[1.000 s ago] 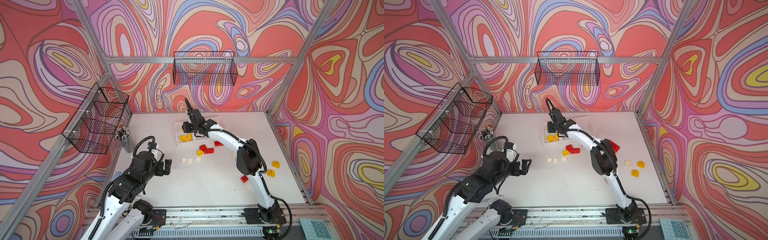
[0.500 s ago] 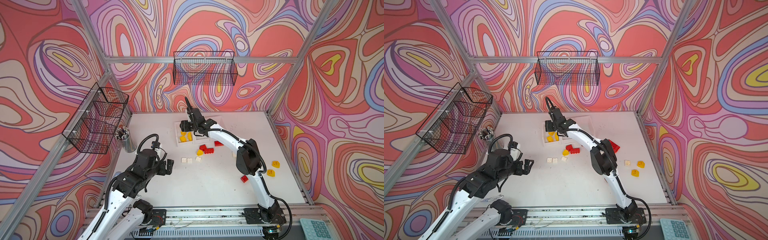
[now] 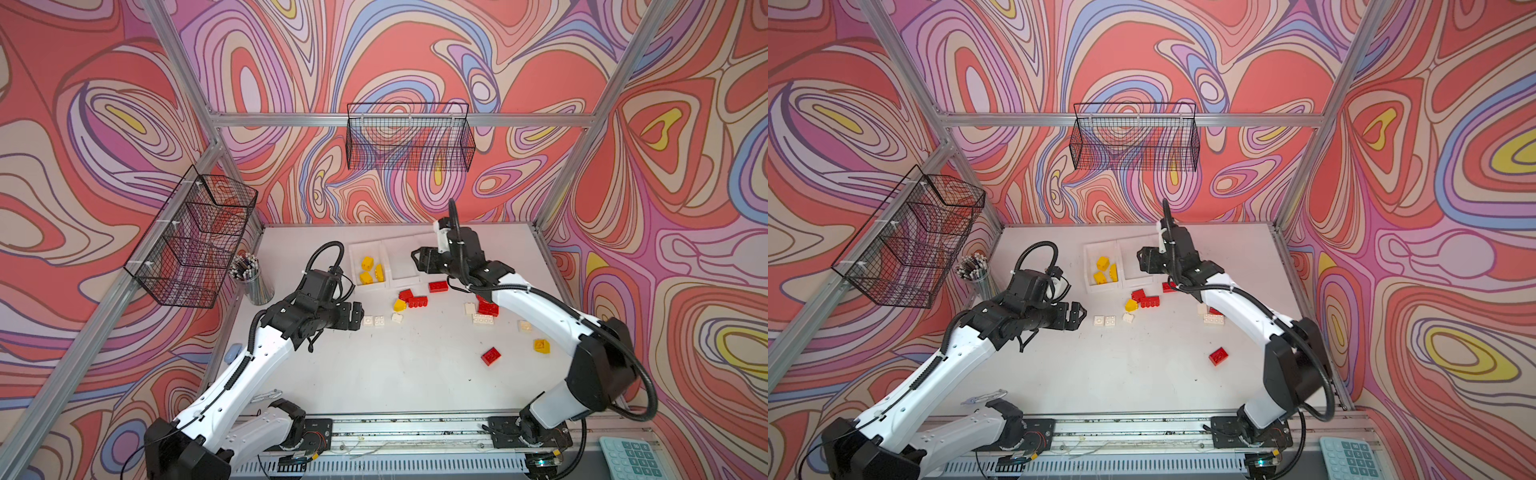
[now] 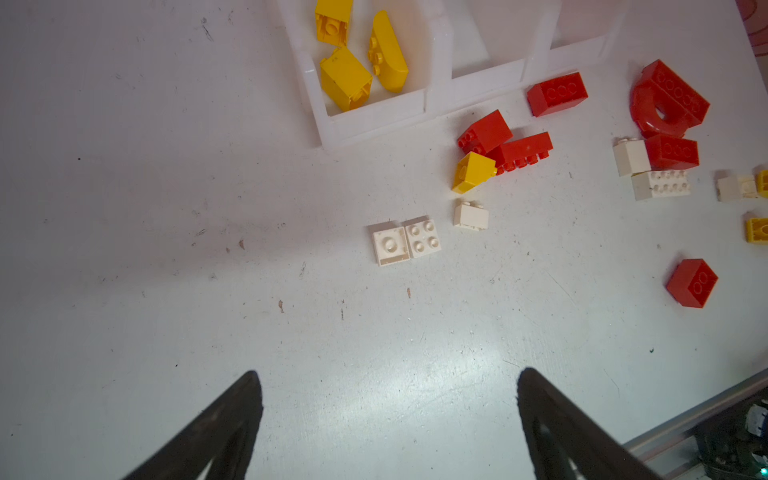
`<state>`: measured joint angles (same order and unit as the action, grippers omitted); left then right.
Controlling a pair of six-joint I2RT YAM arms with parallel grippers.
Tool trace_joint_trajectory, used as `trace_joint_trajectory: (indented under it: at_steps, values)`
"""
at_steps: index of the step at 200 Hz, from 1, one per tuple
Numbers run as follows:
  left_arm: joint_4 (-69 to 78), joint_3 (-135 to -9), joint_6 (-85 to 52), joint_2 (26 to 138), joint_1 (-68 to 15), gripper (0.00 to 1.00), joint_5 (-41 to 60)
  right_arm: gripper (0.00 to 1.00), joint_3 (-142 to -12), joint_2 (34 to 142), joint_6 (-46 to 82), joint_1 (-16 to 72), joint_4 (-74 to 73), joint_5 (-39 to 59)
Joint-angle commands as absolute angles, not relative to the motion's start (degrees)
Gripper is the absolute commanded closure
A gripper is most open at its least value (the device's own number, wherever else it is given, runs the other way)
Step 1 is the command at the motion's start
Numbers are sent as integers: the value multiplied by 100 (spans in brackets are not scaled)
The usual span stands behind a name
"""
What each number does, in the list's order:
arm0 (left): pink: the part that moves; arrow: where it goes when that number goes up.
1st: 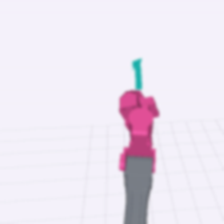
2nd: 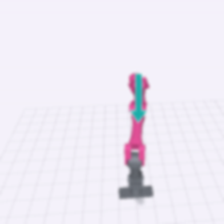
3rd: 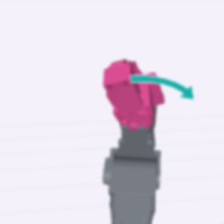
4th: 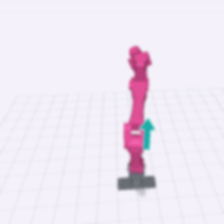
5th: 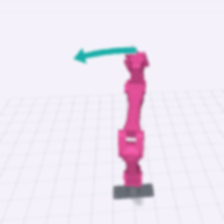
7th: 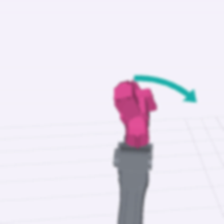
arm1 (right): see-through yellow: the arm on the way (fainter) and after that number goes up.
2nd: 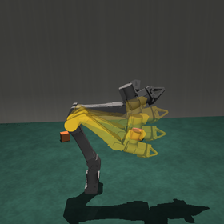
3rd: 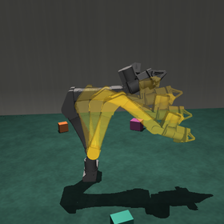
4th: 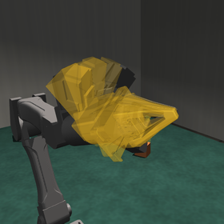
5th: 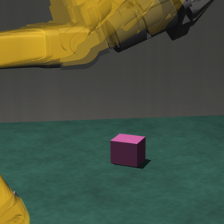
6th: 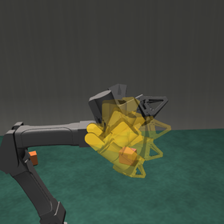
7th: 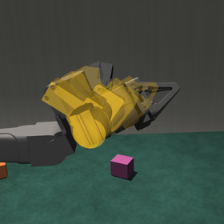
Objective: Sort the legos into containers by color
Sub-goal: 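Reach the left gripper to the yellow sloped brick while the right arm withdraws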
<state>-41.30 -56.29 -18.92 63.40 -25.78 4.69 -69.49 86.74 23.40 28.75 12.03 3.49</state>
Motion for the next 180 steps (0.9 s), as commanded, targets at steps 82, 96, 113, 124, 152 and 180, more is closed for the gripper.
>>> trace_joint_trajectory:
  at_steps: [82, 96, 113, 124, 152, 180]
  values:
    - [-3994, -7254, -2098, 9000, -3469, 10, 347, 13, -3962, 5408, 2900, 2500, 1150, -535]
    - [-3921, -7404, -2137, 9304, -3553, 10, 360, 12, -3684, 5222, 2883, 2488, 1252, -527]
    - [-3863, -7616, -2193, 9697, -3627, 11, 396, 12, -3450, 5147, 2848, 2484, 1367, -488]
    - [-3803, -7745, -2234, 9930, -3655, 11, 430, 12, -3350, 5142, 2835, 2486, 1362, -410]
    - [-3746, -8129, -2234, 10526, -3751, 13, 335, 12, -3190, 5151, 2801, 2487, 1284, -283]
    - [-3901, -8562, -2128, 11043, -3797, 18, 108, 12, -3128, 5142, 2708, 2486, 1248, -230]
